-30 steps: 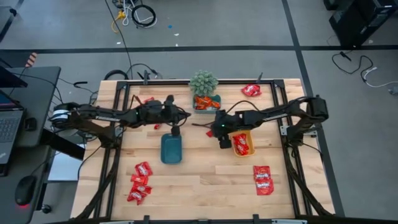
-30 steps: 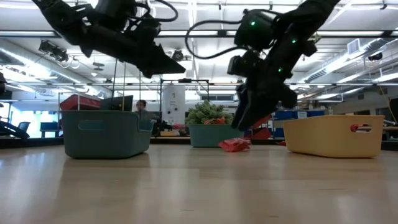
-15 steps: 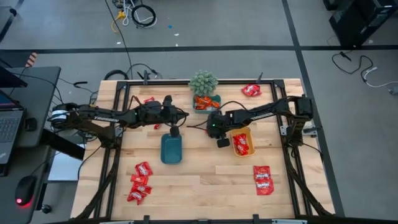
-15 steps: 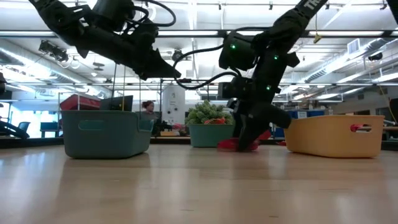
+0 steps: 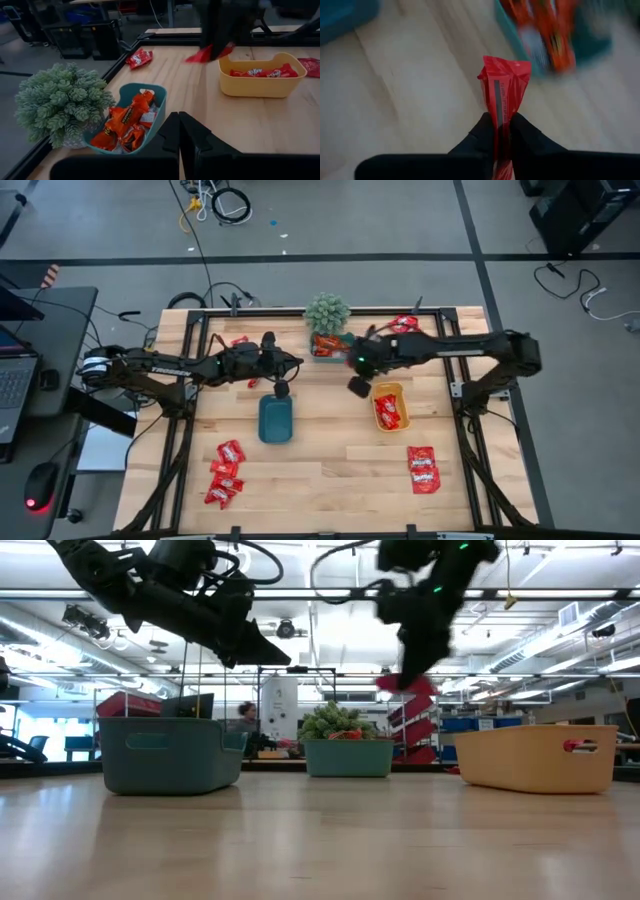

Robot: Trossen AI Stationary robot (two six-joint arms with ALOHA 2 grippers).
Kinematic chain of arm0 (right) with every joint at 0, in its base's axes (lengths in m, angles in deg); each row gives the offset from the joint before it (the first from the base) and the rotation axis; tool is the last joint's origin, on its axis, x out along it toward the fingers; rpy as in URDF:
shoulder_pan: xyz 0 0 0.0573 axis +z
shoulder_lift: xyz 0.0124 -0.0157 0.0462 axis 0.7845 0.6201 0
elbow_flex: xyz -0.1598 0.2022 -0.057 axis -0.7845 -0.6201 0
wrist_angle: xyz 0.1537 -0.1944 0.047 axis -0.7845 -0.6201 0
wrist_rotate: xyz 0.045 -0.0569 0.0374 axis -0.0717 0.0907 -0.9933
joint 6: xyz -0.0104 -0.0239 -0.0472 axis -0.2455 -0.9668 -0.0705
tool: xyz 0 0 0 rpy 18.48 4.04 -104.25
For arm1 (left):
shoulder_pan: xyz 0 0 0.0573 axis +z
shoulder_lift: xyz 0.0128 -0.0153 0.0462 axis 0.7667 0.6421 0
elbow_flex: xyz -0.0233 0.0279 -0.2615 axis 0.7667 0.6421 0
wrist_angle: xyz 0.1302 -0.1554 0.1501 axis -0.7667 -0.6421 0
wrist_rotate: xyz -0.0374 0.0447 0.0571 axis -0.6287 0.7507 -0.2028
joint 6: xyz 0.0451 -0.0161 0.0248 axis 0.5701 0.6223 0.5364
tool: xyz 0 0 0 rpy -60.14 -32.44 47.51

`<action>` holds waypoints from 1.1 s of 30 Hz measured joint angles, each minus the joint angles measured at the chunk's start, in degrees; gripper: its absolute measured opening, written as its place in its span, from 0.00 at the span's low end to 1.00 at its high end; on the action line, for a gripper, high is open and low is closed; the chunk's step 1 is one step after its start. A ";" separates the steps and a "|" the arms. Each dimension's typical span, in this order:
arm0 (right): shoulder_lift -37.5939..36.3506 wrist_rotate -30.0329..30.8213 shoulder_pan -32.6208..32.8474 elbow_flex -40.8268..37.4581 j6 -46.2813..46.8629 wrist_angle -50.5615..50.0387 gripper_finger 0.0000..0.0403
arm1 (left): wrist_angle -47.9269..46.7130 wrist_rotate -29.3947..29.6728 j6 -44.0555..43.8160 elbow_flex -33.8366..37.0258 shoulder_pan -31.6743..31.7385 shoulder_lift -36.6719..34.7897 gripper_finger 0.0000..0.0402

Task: Sort candy
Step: Put the red chocolate into the yellow bin

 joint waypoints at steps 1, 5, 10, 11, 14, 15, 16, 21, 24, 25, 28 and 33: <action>-1.65 -0.01 0.38 -1.06 3.24 -2.06 0.08 | 0.21 0.00 0.03 0.00 0.00 0.01 0.00; -8.14 -0.01 3.68 -6.58 14.98 -5.50 0.05 | 0.85 0.18 0.05 0.00 -0.01 0.01 0.00; -12.38 0.01 8.93 -13.57 29.32 -4.35 0.08 | 1.60 0.61 0.17 0.00 -0.01 0.03 0.00; -12.57 0.33 9.96 -14.56 31.99 -4.06 0.09 | 1.57 0.61 0.45 0.00 -0.01 0.04 0.00; -11.95 1.23 12.71 -17.39 38.03 -4.01 0.09 | 1.47 0.61 2.60 -0.02 -0.03 0.04 0.00; -11.68 1.49 13.48 -18.02 39.75 -3.99 0.09 | 1.39 0.61 2.79 -0.02 -0.04 0.05 0.00; -11.50 1.97 14.19 -18.64 41.34 -3.77 0.09 | 1.29 0.61 2.83 -0.02 -0.04 0.05 0.00; -10.65 4.30 16.96 -21.77 49.16 -3.82 0.10 | -0.24 0.59 2.76 -0.04 -0.04 0.06 0.00; -10.67 4.45 17.62 -23.02 51.41 -3.76 0.14 | -1.93 0.59 2.68 -0.04 -0.04 0.06 0.00; -10.67 4.45 17.69 -23.16 51.29 -4.06 0.15 | -2.47 0.57 2.47 -0.04 -0.04 0.06 0.00; -10.71 4.45 17.72 -23.08 49.16 -3.47 0.21 | -4.47 0.57 0.01 -0.04 -0.04 0.06 0.01; -10.76 4.43 17.72 -23.08 46.78 -3.57 0.37 | -7.73 0.57 -3.45 -0.35 -0.04 0.06 0.06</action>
